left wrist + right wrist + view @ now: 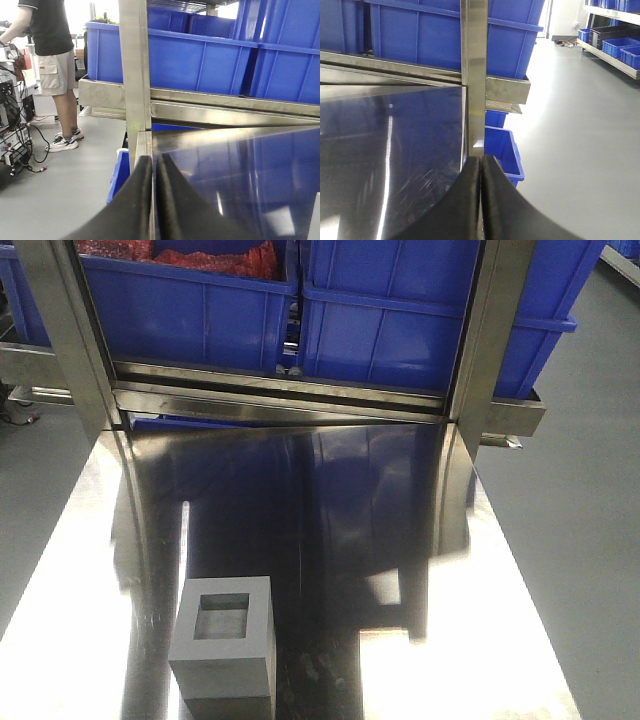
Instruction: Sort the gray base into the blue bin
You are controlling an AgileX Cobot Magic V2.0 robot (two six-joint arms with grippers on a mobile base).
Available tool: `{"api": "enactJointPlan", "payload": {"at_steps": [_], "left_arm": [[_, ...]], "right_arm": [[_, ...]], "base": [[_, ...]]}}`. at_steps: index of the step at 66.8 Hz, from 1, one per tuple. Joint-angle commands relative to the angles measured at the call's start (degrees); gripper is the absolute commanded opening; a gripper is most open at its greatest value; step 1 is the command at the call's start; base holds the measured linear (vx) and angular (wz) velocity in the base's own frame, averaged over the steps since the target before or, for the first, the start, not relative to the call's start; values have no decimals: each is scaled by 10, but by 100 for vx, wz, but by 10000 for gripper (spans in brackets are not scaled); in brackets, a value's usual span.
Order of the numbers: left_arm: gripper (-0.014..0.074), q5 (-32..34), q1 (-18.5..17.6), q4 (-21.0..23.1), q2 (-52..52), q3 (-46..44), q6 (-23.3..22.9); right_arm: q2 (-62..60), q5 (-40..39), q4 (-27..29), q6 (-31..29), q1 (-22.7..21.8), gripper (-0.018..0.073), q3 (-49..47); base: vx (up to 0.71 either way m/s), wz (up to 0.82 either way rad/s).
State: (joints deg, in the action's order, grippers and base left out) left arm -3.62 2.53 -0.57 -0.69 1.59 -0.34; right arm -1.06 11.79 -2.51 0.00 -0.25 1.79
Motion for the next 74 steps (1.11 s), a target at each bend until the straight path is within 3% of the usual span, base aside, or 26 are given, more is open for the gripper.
{"api": "enactJointPlan", "payload": {"at_steps": [1, 74], "left_arm": [[-8, 42, -3, 6, -9, -7, -1], [-8, 67, -3, 6, -9, -15, -1]], "right_arm": [[-5, -45, -5, -7, -1, -5, 3], [-5, -46, -5, -7, -1, -5, 3]], "base": [[0, 0], [0, 0]]}}
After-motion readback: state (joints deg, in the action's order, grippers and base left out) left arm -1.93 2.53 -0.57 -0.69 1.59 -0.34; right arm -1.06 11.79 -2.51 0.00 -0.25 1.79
